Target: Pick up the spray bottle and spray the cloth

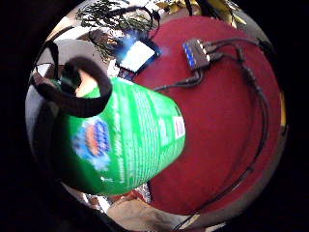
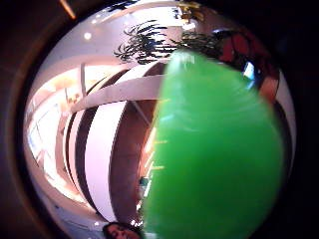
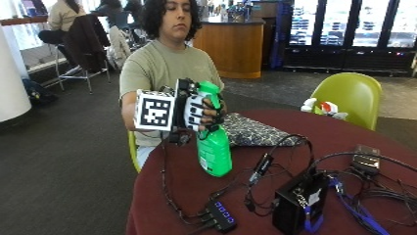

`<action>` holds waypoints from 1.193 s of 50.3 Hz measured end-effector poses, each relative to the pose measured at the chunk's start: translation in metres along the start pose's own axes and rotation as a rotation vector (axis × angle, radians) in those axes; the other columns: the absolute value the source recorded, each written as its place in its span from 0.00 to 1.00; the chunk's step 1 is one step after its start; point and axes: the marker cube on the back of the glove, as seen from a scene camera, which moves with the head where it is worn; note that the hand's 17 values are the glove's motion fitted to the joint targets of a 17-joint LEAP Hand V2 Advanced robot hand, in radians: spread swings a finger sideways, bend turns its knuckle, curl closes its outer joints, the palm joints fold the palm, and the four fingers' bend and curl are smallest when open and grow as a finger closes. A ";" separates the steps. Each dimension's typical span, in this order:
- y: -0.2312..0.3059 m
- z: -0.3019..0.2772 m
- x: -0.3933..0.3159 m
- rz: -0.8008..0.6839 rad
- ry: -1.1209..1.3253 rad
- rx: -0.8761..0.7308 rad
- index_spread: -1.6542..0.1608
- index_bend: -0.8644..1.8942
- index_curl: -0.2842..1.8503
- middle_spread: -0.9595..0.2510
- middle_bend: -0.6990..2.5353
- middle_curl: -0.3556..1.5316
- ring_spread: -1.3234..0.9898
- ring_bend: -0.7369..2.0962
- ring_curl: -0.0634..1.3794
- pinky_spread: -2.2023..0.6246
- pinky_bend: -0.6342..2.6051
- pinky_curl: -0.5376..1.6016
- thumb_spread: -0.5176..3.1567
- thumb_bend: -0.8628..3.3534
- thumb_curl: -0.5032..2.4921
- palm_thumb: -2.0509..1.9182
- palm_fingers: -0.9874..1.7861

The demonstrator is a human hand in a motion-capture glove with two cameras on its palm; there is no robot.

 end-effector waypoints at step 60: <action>0.119 0.171 -0.113 -0.163 0.767 -0.837 0.76 0.43 0.39 0.65 0.39 0.46 0.49 0.47 0.37 0.68 0.32 0.43 0.25 0.20 0.43 0.75 0.85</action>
